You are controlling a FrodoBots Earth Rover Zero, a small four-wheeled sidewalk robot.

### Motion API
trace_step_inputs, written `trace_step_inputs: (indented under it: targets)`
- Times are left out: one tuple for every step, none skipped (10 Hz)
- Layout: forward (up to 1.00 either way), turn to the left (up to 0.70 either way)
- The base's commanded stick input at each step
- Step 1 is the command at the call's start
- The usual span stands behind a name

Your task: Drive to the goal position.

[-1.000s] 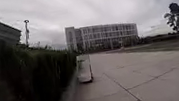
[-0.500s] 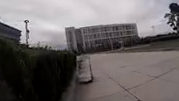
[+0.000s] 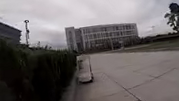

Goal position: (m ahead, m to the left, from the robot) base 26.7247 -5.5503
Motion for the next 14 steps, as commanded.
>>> trace_step_inputs:
  targets:
    - [0.0,0.04]
    - [0.0,0.0]
    - [0.0,0.0]
    - [0.0,0.03]
    - [0.0,0.04]
    - [0.0,0.02]
    - [0.0,0.02]
    - [0.0,0.02]
    - [0.0,0.02]
    - [0.0,0.02]
    - [0.0,0.0]
    - [0.0,0.02]
    - [0.0,0.04]
    - [0.0,0.03]
